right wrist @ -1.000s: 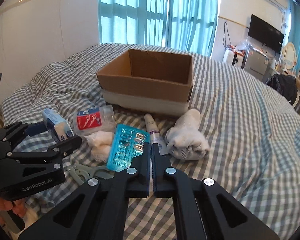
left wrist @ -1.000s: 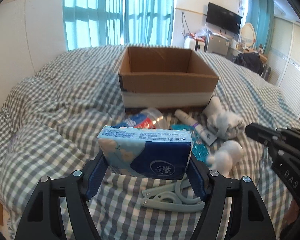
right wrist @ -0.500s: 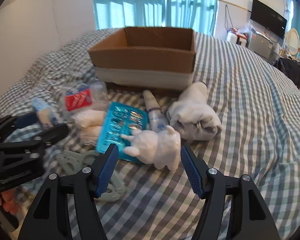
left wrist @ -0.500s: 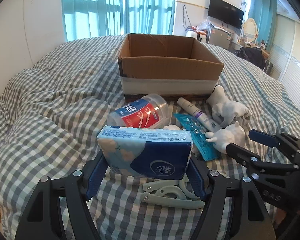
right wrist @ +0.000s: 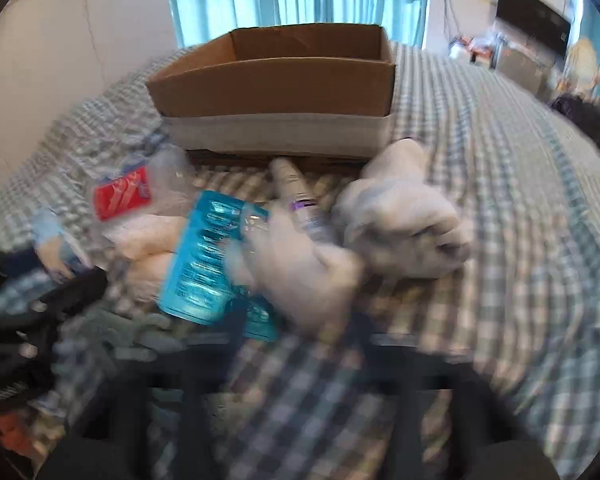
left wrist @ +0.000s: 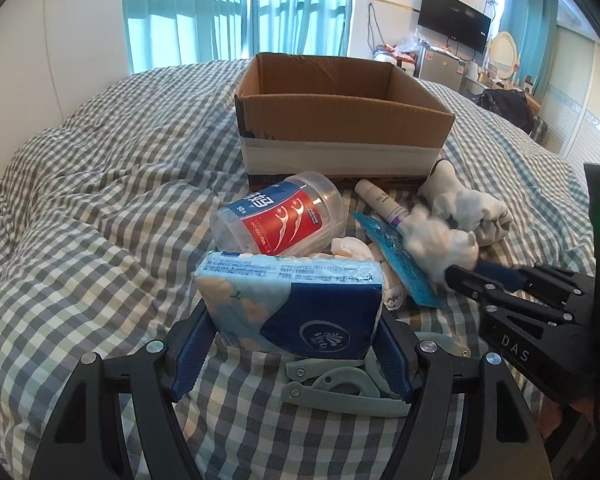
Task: Organize objects
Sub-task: 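Grasp the blue tissue pack with the left tool while the right tool grasps the white plush toy, then carry the tissue pack and plush toy into the box and open both tools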
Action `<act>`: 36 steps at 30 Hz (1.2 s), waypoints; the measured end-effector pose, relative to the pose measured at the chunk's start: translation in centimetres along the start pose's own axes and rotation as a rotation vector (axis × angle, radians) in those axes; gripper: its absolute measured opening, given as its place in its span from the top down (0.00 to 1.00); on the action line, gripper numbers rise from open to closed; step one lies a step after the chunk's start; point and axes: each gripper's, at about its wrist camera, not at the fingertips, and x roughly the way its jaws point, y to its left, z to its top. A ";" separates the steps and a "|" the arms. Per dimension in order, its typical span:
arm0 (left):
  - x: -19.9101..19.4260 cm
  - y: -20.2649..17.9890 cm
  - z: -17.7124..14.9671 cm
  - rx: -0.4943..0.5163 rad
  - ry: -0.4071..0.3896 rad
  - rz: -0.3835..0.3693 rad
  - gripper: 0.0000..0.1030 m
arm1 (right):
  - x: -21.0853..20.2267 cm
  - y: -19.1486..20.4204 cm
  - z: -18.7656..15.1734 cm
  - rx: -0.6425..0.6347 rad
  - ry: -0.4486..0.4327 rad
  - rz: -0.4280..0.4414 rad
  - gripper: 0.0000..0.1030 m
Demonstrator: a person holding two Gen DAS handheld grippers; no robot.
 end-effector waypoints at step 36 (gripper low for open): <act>-1.9 0.4 7.3 -0.010 -0.127 -0.035 0.27 | -5.1 1.4 4.0 -0.062 -0.192 0.021 0.44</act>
